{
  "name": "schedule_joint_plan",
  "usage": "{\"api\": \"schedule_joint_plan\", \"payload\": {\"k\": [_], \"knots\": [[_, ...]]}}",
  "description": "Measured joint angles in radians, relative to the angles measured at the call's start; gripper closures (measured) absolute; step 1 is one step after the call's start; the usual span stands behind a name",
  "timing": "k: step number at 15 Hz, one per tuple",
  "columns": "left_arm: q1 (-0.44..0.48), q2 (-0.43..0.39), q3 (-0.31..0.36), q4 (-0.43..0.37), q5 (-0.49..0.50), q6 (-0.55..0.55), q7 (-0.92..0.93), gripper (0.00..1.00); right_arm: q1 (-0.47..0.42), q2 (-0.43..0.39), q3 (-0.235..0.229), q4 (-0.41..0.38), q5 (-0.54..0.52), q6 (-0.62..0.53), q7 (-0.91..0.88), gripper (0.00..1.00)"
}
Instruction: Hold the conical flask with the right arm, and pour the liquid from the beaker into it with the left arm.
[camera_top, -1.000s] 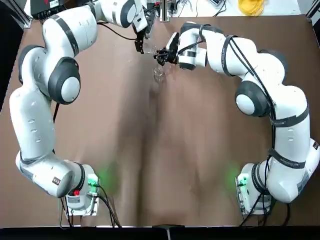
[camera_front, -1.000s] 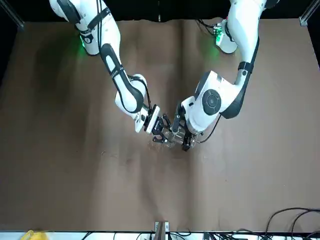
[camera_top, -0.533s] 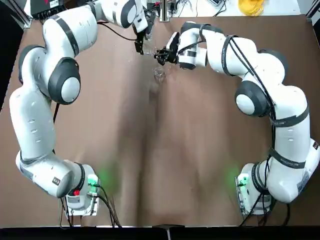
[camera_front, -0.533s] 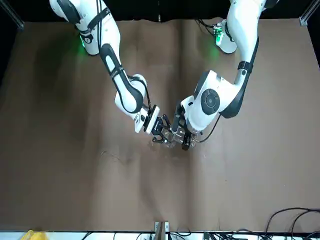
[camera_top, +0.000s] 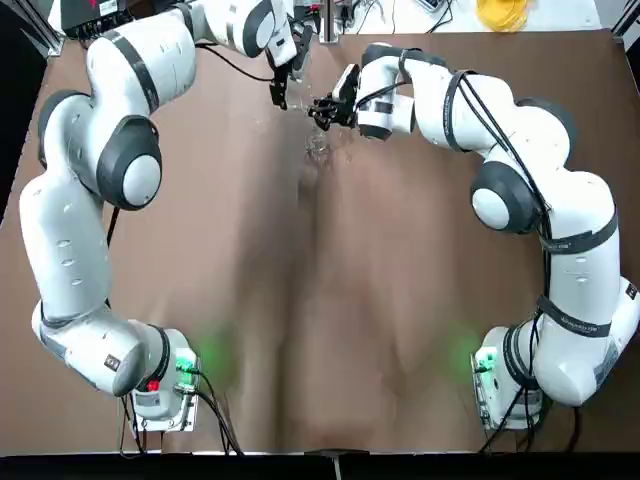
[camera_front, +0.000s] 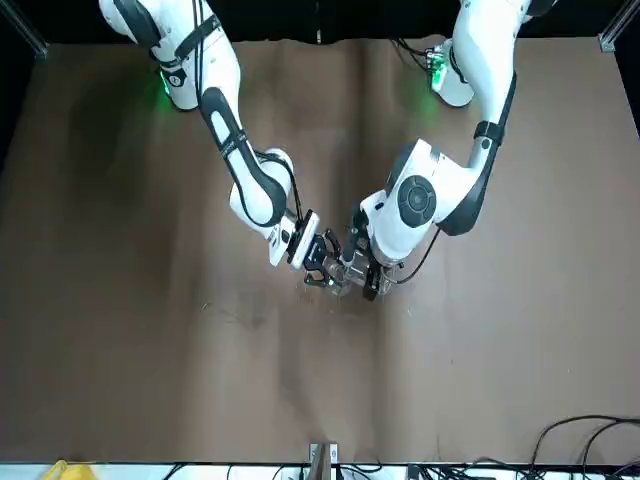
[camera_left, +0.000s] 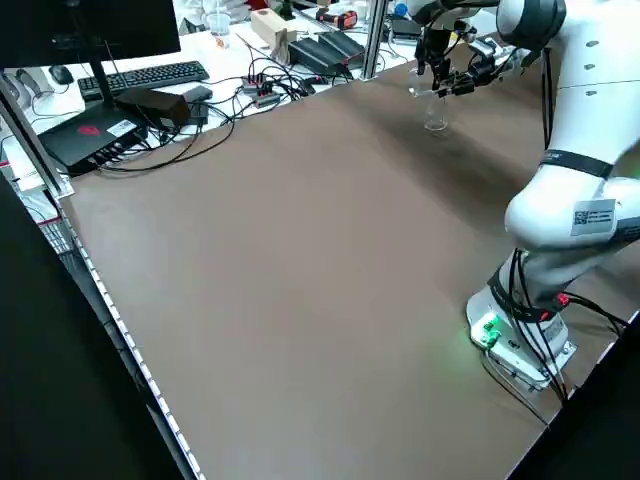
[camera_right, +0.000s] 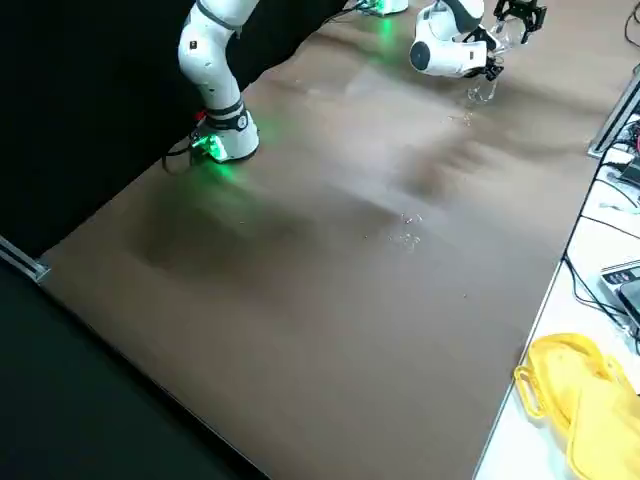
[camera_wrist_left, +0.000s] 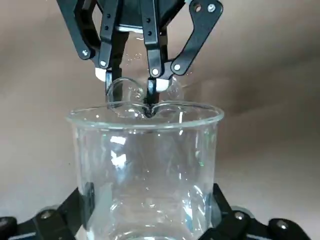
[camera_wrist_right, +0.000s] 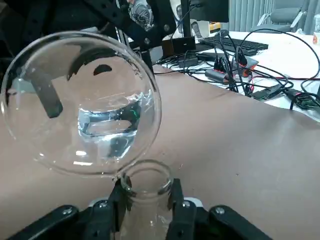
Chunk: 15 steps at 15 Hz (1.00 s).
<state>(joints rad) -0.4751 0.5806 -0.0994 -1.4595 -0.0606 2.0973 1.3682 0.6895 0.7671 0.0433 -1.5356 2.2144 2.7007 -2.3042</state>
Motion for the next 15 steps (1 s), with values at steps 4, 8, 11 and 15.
{"api": "schedule_joint_plan", "payload": {"k": [4, 8, 11, 15], "knots": [[-0.002, 0.000, 0.000, 0.000, 0.001, -0.001, -0.033, 0.02, 0.000, 0.000, -0.002, 0.000, 0.001, 0.000, 0.000, 0.61], [-0.003, 0.000, 0.000, 0.000, 0.001, -0.003, -0.058, 0.02, 0.000, 0.000, -0.003, 0.000, 0.002, 0.001, 0.000, 0.61], [-0.005, 0.000, 0.000, 0.000, 0.001, -0.003, -0.073, 0.02, 0.000, 0.000, -0.003, 0.000, 0.002, 0.002, 0.000, 0.61], [-0.006, 0.000, 0.000, 0.000, 0.001, -0.003, -0.081, 0.02, 0.000, 0.000, -0.004, 0.000, 0.002, 0.003, 0.000, 0.61]]}}
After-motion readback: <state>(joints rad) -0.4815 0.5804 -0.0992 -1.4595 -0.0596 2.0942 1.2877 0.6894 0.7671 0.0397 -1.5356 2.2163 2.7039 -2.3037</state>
